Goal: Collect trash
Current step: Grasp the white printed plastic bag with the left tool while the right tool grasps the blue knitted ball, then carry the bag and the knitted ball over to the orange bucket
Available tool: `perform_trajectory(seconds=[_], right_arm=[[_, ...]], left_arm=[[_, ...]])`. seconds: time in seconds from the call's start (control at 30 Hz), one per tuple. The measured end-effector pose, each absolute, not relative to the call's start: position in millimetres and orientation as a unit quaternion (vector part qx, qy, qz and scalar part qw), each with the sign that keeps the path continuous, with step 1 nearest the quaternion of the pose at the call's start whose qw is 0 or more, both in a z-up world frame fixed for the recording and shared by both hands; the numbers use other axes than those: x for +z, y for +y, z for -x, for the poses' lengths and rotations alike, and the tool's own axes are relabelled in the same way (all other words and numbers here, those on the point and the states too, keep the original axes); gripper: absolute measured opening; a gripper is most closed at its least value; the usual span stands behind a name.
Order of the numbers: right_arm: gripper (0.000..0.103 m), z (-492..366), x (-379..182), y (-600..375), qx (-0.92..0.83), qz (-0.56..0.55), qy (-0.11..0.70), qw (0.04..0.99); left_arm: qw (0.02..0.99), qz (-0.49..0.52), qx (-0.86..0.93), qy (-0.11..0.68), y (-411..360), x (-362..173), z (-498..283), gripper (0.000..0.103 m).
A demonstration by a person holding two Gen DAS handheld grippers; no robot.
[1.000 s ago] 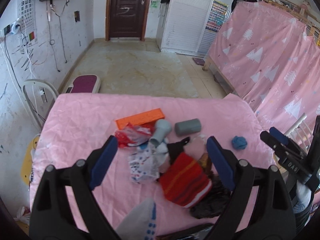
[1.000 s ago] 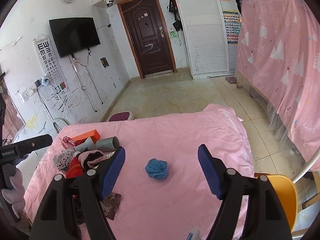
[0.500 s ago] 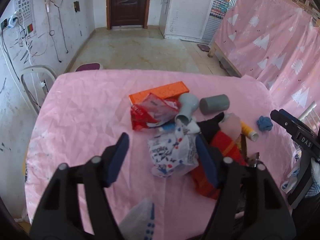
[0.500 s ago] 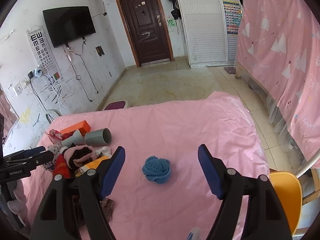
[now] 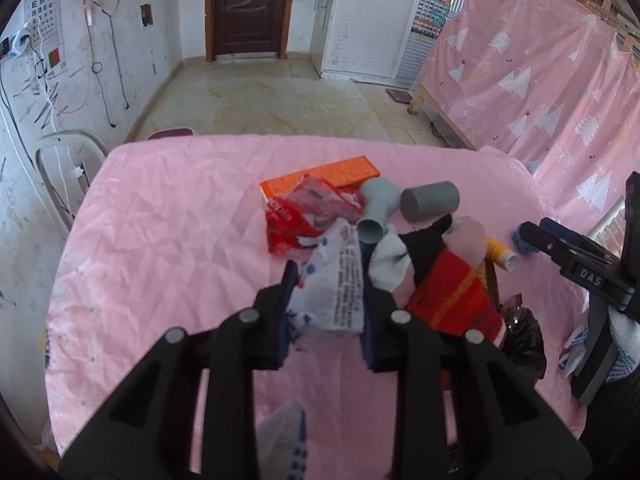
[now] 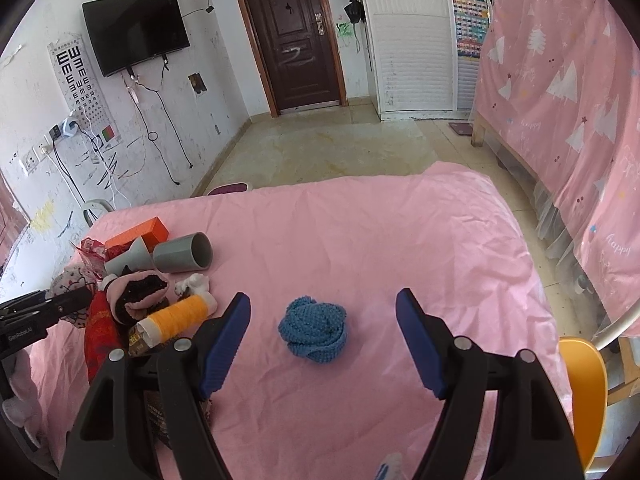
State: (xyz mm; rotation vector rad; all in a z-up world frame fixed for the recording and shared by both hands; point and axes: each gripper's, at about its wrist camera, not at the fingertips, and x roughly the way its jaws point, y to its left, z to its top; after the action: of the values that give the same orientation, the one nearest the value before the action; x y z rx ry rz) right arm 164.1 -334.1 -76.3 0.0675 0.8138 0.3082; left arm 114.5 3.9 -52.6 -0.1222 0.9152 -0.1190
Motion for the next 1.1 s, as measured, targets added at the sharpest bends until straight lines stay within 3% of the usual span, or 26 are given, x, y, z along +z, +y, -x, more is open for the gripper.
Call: perform_trajectory(seconds=[0.07,0.13,0.2,0.5,1.1], right_arm=[[0.064,-164.6,-78.0,-332.0,0.151,-0.028,0.398,0.905],[0.048,-165.7,-80.7,-328.2,0.147,-0.019,0.404,0.903],[0.023,-168.2,-83.8,-325.3,0.144,-0.012,0.413,0.899],[0.02,-160.7,-80.5,-328.8,0.141,-0.022,0.401,0.905],[0.02,-105.2,-11.9,-413.6,0.15,-0.089,0.306,0.936]], left_arm=[[0.896,0.058,-0.057,0.435,5.9,-48.9,-109.8,0.026],[0.898,0.063,-0.06,0.431,6.9,-43.5,-106.3,0.026],[0.9,0.065,-0.063,0.427,6.9,-40.3,-103.7,0.026],[0.908,0.058,-0.064,0.409,-5.0,-18.5,-93.0,0.026],[0.921,0.009,-0.081,0.382,-77.7,20.8,-86.8,0.026]])
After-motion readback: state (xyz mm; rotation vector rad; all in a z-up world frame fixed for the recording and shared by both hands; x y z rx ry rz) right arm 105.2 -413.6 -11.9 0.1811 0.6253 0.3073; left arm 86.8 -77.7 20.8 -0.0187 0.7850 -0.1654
